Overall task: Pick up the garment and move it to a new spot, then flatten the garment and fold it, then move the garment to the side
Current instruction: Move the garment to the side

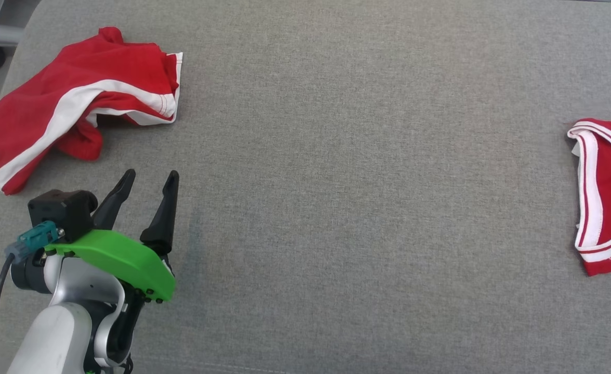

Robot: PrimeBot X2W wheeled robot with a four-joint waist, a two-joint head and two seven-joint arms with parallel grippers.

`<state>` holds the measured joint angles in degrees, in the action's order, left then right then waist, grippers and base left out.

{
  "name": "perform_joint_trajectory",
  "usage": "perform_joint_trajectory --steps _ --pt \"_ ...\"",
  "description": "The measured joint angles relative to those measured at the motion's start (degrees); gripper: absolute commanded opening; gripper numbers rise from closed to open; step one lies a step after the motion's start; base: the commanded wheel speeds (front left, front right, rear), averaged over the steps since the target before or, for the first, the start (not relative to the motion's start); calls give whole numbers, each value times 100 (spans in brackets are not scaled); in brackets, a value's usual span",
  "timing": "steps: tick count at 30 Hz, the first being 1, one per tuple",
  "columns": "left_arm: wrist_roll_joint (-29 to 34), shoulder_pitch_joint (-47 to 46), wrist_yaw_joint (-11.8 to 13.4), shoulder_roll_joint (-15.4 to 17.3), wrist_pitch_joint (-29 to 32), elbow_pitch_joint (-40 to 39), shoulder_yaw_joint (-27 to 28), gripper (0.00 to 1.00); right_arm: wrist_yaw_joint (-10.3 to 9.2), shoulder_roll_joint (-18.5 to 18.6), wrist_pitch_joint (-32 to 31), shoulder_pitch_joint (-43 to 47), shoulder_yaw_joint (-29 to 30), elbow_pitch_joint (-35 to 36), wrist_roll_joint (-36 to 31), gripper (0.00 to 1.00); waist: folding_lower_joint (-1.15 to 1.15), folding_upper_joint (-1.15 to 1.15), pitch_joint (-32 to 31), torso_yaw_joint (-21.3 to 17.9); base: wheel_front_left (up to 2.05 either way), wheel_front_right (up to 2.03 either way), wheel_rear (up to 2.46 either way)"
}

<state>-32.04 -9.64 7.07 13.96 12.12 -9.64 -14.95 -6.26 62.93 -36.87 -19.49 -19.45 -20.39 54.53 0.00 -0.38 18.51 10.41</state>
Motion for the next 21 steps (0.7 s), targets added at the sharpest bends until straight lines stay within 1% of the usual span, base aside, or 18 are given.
perform_joint_trajectory --steps 2,5,6,7,8,9,12,14,16,19,21 --pt "3 -1 0 -2 1 -11 4 100 -38 -27 2 2 1 -103 -8 0 0 0 10 10 0 0 0" --pt "3 -1 0 -18 2 -26 10 100 -38 -34 62 6 -38 -183 -164 0 0 0 29 16 0 0 0" --pt "3 -2 0 -29 16 -30 10 100 -41 -35 111 7 -40 -227 -222 3 0 0 35 15 0 0 0" --pt "3 -2 0 -35 35 -31 11 100 -43 -36 186 7 -25 -280 -266 33 0 0 40 13 0 0 0" --pt "3 -2 0 -37 45 -32 23 100 -51 -37 252 7 1 -336 -307 95 0 0 45 8 0 0 0" --pt "3 -2 0 -37 44 -32 51 100 -77 -40 271 6 7 -376 -344 100 0 0 47 -3 0 0 0" --pt "2 -1 0 -37 42 -21 136 100 -85 -100 315 5 18 -466 -401 100 0 0 42 -39 0 0 0" --pt "1 -1 0 -43 9 -11 185 100 -85 -188 435 5 19 -555 -525 100 0 0 25 -85 0 0 0" --pt "-5 -1 0 -63 -18 -7 208 100 -85 -182 591 5 21 -597 -666 100 0 0 -6 -133 0 0 0" --pt "-22 1 0 -91 -120 3 280 100 -85 -138 1000 -15 55 -541 -976 100 0 0 -72 -210 0 0 0" --pt "-37 5 0 -104 -169 32 375 100 -90 -232 1330 -151 159 -396 -1005 100 0 0 -126 -267 0 0 0"
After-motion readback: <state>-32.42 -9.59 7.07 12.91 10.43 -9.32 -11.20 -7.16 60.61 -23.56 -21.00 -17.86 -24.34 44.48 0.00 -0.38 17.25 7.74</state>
